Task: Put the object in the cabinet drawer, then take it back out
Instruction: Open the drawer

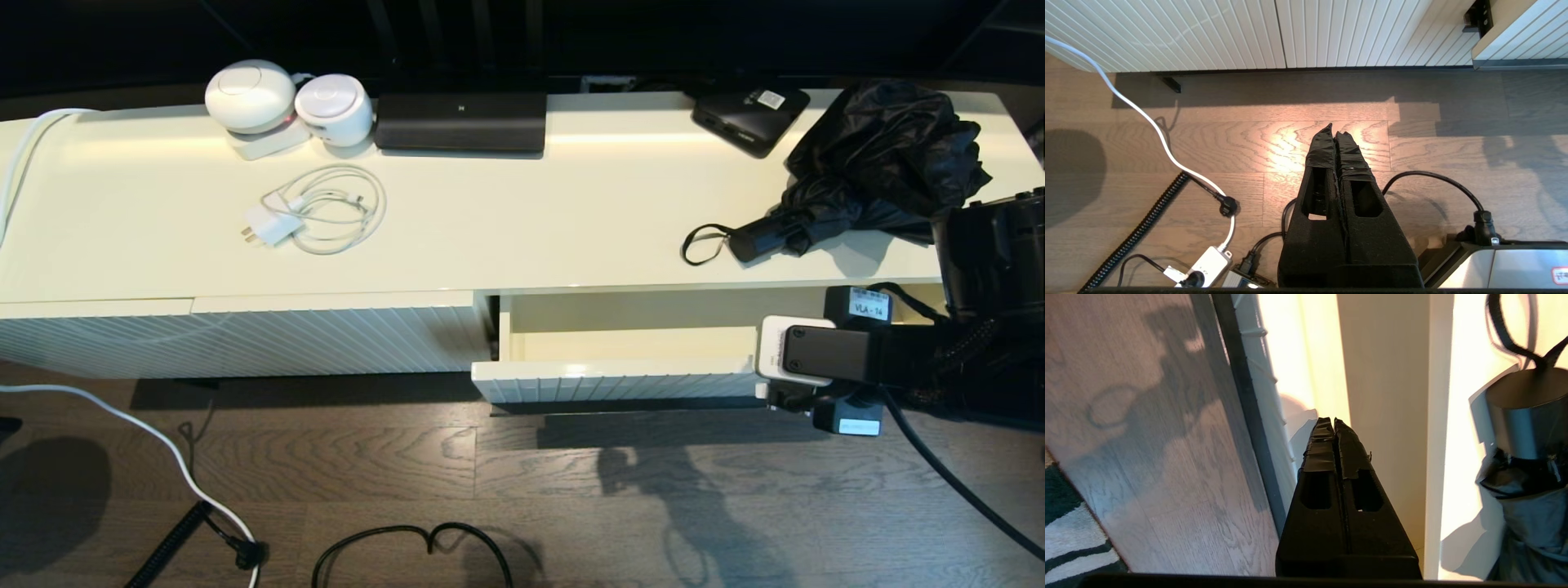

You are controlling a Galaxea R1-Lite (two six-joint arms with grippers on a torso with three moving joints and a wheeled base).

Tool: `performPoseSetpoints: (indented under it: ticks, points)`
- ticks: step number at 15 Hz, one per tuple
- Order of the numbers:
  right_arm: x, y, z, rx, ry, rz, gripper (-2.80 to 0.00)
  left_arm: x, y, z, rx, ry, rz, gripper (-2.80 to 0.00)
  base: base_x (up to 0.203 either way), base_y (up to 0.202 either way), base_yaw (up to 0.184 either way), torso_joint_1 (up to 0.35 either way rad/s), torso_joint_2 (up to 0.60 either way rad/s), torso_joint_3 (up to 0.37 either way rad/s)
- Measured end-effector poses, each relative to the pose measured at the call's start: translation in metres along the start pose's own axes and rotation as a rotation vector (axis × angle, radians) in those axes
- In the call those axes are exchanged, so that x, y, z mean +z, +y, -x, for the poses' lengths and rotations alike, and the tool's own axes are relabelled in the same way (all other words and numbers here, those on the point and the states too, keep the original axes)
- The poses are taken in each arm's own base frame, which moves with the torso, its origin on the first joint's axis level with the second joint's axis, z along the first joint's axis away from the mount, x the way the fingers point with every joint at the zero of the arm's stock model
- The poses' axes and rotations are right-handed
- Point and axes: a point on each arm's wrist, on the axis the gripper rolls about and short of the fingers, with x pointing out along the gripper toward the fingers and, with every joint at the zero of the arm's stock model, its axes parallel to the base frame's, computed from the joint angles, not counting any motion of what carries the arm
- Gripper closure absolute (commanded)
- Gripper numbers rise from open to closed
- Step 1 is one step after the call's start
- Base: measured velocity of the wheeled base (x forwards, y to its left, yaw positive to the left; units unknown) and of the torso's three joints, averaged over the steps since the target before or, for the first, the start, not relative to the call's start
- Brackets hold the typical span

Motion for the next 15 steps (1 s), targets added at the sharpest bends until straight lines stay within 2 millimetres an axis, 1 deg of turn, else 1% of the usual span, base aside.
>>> performPoseSetpoints:
  ticks: [2,6,10,15]
  points:
    - [0.002,-0.003,-0.002,-0.006,0.0,0.0,0.0,0.0,0.0,0.0,0.0,0.0,0.0,0.0,0.0,0.0,0.0,0.0,0.0,0.0]
    - [0.003,-0.001,-0.007,0.0,0.001,0.007,0.0,0.0,0.0,0.0,0.0,0.0,0.0,0.0,0.0,0.0,0.0,0.0,0.0,0.0]
    - [0.003,-0.006,-0.016,-0.05,-0.008,0.054,0.0,0.0,0.0,0.0,0.0,0.0,0.0,0.0,0.0,0.0,0.0,0.0,0.0,0.0]
    - [-0.001,-0.002,-0.028,-0.02,0.014,0.057,0.0,0.0,0.0,0.0,0.001,0.0,-0.001,0.0,0.0,0.0,0.0,0.0,0.0,0.0]
